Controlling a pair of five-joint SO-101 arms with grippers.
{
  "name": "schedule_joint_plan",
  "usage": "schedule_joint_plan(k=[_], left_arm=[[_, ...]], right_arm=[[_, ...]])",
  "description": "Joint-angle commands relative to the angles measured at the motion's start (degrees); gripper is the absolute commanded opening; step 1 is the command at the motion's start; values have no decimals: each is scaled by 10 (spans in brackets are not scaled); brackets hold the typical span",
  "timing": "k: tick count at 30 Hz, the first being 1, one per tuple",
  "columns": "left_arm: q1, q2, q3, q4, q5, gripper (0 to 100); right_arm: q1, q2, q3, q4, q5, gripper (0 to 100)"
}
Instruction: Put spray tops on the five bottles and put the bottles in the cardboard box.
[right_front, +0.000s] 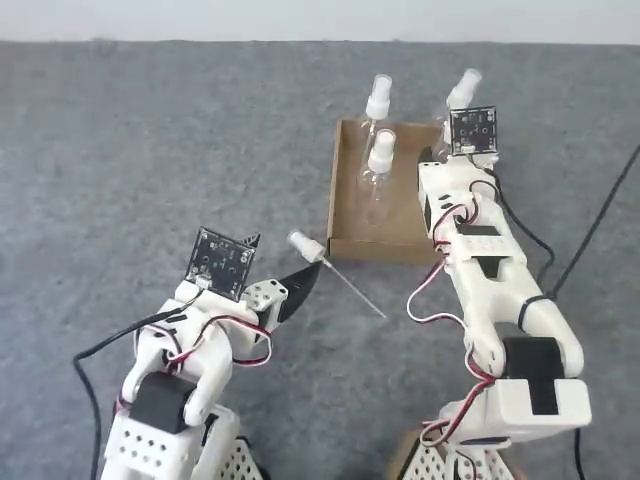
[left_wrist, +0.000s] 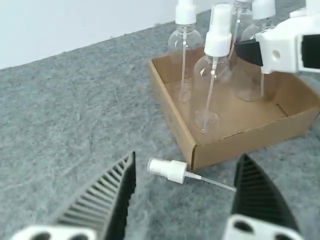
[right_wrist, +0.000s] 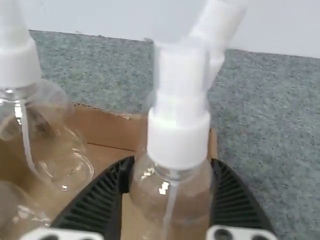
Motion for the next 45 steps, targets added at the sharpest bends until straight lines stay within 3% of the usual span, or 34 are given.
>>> schedule_joint_plan(k=[1, 5, 11, 24, 45], left_arm=[[-4, -8, -5, -19, -5, 294], [-4, -8, -5, -19, -5, 294], [-4, -8, -5, -19, -5, 294], [-4, -8, -5, -19, -6, 294], [-4, -8, -5, -18, -6, 294]], right_arm=[[-3, -25, 2, 12, 8, 156], [-3, -25, 2, 12, 8, 166], [-3, -25, 3, 13, 8, 294], [-3, -38, 3, 13, 9, 294], [0, -316, -18, 269, 9, 293]])
